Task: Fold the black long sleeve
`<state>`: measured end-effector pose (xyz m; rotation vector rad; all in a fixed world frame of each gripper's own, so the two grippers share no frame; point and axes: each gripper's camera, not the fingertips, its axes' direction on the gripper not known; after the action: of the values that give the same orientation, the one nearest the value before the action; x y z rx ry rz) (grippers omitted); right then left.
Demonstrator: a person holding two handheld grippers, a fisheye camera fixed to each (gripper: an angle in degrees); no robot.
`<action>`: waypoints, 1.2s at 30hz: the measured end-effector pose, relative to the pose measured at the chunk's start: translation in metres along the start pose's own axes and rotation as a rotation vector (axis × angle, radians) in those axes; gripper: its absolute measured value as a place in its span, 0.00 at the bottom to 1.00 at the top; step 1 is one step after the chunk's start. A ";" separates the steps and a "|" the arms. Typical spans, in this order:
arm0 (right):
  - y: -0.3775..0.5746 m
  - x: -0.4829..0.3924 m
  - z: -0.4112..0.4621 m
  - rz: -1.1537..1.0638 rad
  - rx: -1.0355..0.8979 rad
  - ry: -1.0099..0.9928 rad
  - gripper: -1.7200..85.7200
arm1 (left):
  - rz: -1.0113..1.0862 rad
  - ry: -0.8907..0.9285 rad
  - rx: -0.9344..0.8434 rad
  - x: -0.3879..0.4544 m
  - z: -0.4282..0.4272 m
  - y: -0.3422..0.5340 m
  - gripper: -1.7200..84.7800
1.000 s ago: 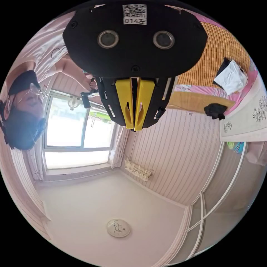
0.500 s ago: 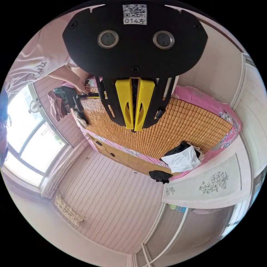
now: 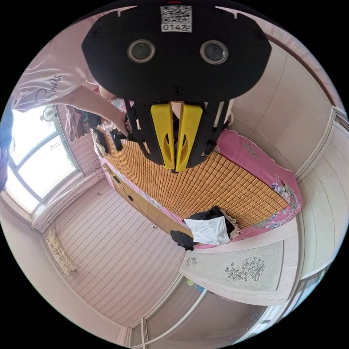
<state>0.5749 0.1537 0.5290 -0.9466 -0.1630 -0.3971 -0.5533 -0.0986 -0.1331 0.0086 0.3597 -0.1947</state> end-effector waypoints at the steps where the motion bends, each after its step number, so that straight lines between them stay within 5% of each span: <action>1: 0.000 0.002 -0.004 0.009 0.001 -0.003 0.06 | 0.000 0.016 0.014 0.001 -0.004 -0.001 0.01; 5: 0.012 -0.020 -0.065 -0.128 0.121 -0.084 0.03 | 0.091 0.094 0.122 0.028 -0.031 -0.022 0.01; 9: 0.047 -0.086 -0.222 -0.375 0.422 -0.217 0.03 | 0.232 0.198 0.256 0.082 -0.070 -0.060 0.01; 11: 0.076 -0.131 -0.282 -0.496 0.505 -0.089 0.02 | 0.352 0.264 0.348 0.126 -0.103 -0.079 0.01; 19: 0.273 -0.264 -0.500 -0.992 0.990 -0.199 0.02 | 0.545 0.534 0.707 0.222 -0.237 -0.099 0.01; 27: 0.393 -0.348 -0.548 -1.155 1.007 0.157 0.02 | 0.605 0.569 0.759 0.253 -0.276 -0.073 0.01; 36: 0.455 -0.336 -0.583 -1.239 1.013 0.031 0.02 | 0.703 0.629 0.749 0.279 -0.279 -0.080 0.01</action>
<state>0.4276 0.0021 -0.2558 0.2776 -0.8437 -1.3003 -0.4103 -0.2177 -0.4899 0.9408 0.8659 0.3938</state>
